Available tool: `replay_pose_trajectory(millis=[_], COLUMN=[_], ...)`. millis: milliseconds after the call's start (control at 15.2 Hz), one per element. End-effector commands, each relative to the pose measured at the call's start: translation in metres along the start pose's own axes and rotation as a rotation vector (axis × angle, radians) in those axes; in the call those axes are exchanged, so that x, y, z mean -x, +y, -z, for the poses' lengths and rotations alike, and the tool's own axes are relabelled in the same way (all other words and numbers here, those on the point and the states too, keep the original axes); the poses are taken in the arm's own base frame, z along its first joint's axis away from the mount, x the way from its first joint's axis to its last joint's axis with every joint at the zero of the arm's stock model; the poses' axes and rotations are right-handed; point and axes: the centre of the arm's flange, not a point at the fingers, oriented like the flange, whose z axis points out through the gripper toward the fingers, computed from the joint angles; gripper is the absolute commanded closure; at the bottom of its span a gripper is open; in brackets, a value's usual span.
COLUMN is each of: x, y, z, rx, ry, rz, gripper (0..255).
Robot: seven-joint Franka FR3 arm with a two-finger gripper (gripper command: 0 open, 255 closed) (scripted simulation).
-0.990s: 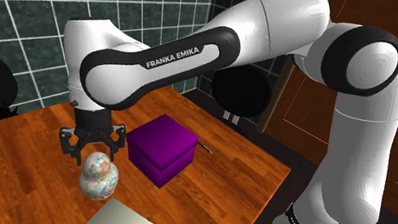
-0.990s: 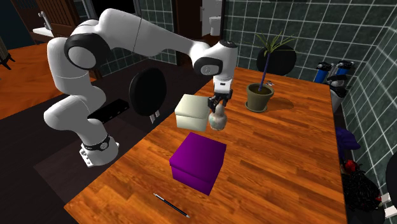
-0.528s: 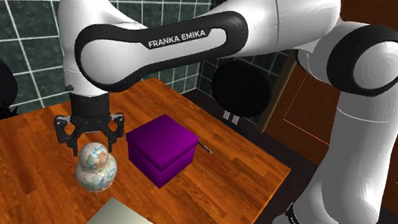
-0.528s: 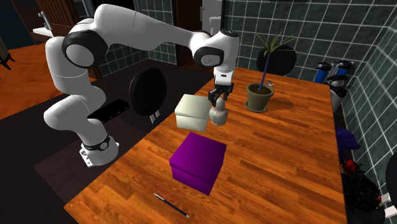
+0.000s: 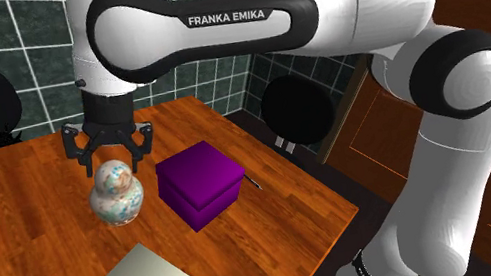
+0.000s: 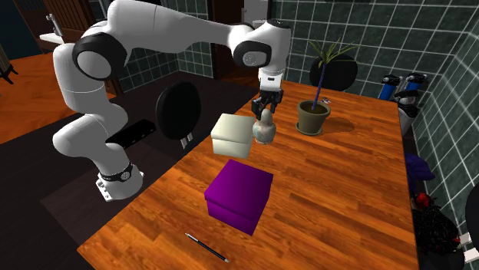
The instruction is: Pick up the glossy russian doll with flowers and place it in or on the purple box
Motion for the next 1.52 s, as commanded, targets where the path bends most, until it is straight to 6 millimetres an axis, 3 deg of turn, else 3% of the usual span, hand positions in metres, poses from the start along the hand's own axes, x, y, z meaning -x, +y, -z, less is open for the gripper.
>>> replay_pose_trajectory(millis=[0, 528, 1452], x=[0.002, 0.007, -0.075], y=[-0.002, -0.005, 0.146], z=[0.011, 0.052, 0.119], rx=[0.000, 0.000, 0.000], ry=[0.000, 0.000, 0.000], rz=[0.000, 0.000, 0.000], gripper=[255, 255, 255])
